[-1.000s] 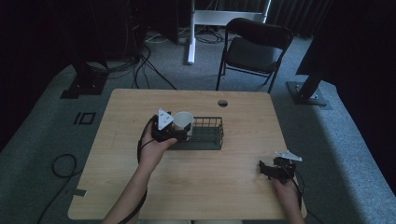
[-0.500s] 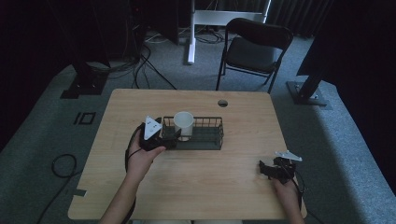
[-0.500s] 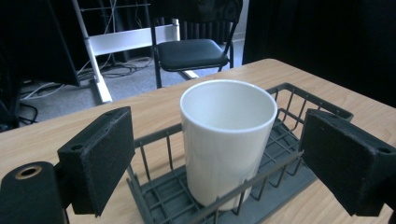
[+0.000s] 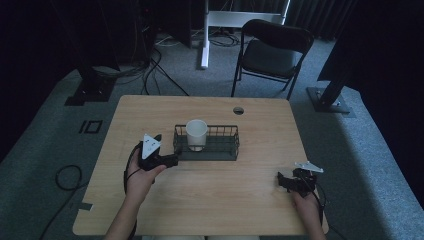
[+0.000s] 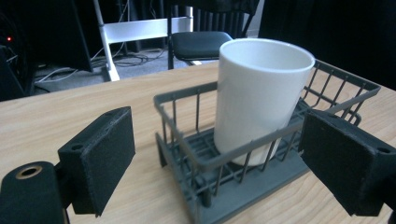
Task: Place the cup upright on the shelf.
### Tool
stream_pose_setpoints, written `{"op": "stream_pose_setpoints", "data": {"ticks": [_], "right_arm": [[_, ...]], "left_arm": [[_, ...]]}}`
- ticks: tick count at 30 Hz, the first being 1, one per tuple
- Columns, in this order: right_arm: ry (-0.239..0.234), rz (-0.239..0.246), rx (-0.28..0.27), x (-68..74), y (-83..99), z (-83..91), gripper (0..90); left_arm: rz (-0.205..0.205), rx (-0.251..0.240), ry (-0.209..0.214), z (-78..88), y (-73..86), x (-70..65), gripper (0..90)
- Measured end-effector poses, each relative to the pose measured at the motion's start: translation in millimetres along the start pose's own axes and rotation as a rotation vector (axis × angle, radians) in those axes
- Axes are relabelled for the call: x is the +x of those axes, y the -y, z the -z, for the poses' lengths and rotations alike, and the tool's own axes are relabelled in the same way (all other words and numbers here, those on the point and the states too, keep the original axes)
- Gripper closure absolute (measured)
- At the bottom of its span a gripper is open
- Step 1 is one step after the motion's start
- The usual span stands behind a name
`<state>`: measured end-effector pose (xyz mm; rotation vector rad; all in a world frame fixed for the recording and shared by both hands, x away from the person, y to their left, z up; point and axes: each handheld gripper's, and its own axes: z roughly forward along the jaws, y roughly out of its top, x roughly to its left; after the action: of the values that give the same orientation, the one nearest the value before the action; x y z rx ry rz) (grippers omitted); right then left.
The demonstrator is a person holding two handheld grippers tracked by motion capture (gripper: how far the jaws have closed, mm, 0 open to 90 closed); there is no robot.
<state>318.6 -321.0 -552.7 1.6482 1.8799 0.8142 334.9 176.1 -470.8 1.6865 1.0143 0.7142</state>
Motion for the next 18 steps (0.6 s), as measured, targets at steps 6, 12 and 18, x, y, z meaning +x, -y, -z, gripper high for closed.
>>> {"op": "stream_pose_setpoints", "data": {"ticks": [6, 12, 18], "right_arm": [[0.000, 0.001, 0.000, -0.1, 0.0, 0.0, 10.8], [0.000, 0.002, 0.000, -0.1, 0.0, 0.0, 10.8], [0.000, 0.002, 0.000, -0.1, 0.0, 0.0, 10.8]], "left_arm": [[0.020, -0.005, -0.007, 10.7, 12.6, 9.4, 11.3], [0.033, 0.019, -0.022, 19.4, 27.7, 17.9, 11.9], [0.040, 0.027, -0.021, 27.0, 41.5, 23.2, 11.9]]}}
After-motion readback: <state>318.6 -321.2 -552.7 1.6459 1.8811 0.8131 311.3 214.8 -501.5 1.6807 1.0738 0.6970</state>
